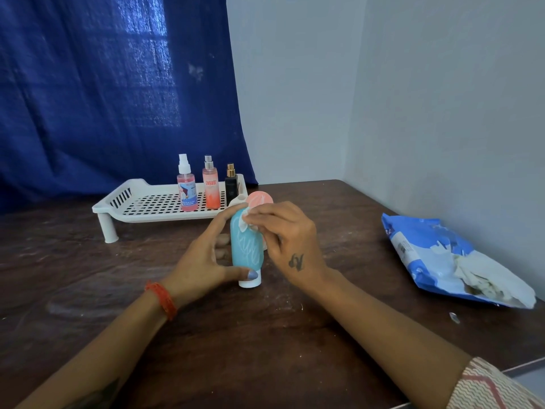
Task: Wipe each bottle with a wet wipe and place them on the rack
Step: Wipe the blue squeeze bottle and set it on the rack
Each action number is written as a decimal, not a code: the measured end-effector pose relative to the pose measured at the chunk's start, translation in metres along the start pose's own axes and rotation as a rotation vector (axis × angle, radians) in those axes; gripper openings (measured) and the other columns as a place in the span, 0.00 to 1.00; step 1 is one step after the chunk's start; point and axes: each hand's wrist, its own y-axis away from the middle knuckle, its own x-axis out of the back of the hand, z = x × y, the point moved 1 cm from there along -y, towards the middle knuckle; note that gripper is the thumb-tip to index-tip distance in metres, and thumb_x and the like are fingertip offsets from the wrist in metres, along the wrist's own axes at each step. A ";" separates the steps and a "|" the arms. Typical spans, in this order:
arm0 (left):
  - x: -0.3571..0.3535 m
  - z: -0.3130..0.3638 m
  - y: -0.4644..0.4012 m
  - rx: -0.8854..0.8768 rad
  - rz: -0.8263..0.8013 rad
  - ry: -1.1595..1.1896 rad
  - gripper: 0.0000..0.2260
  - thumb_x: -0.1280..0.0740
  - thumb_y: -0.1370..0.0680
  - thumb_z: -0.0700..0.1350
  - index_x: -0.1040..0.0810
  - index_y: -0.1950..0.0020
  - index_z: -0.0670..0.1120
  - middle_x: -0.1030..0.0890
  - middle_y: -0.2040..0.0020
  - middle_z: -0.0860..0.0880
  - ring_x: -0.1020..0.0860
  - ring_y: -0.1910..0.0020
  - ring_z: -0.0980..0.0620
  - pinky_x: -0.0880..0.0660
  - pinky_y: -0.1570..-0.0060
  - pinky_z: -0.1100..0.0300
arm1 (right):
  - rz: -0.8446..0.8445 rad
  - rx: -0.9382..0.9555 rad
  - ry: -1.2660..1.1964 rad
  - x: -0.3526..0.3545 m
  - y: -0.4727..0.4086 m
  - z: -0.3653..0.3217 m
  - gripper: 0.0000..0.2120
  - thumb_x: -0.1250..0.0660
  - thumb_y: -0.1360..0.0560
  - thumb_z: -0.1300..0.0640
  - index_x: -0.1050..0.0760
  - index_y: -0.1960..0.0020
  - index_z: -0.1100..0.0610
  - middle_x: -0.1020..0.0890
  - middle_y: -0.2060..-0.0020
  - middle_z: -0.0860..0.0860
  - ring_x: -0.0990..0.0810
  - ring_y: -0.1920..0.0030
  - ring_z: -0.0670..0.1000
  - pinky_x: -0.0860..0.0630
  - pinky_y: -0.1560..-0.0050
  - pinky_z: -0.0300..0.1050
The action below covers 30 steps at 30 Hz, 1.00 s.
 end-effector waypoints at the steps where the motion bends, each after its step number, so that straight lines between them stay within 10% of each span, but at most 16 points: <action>1: 0.000 0.000 0.000 0.000 0.000 0.001 0.46 0.20 0.40 0.39 0.39 0.30 0.61 0.24 0.37 0.50 0.21 0.42 0.50 0.21 0.47 0.52 | -0.016 0.026 0.000 0.002 0.001 0.001 0.11 0.37 0.26 0.59 0.18 0.51 0.61 0.17 0.53 0.55 0.20 0.52 0.52 0.26 0.48 0.39; 17: -0.001 0.002 0.001 -0.008 -0.003 0.010 0.45 0.22 0.38 0.36 0.39 0.28 0.58 0.22 0.38 0.50 0.21 0.42 0.50 0.21 0.46 0.53 | -0.049 0.076 0.074 0.005 0.002 -0.001 0.11 0.37 0.27 0.58 0.19 0.52 0.61 0.17 0.54 0.54 0.20 0.52 0.51 0.24 0.49 0.41; 24: -0.001 0.002 0.001 -0.018 0.001 -0.018 0.44 0.21 0.39 0.36 0.38 0.31 0.62 0.21 0.40 0.50 0.20 0.44 0.52 0.21 0.49 0.57 | 0.161 -0.181 0.007 0.013 -0.009 -0.005 0.08 0.34 0.27 0.56 0.18 0.53 0.58 0.16 0.57 0.50 0.23 0.54 0.47 0.30 0.53 0.32; 30: -0.001 0.003 0.001 -0.013 -0.005 -0.039 0.46 0.19 0.41 0.43 0.38 0.30 0.61 0.21 0.40 0.52 0.21 0.43 0.53 0.22 0.45 0.54 | -0.012 -0.220 -0.096 0.007 -0.006 -0.008 0.12 0.34 0.26 0.54 0.21 0.47 0.59 0.18 0.52 0.52 0.21 0.51 0.46 0.23 0.50 0.39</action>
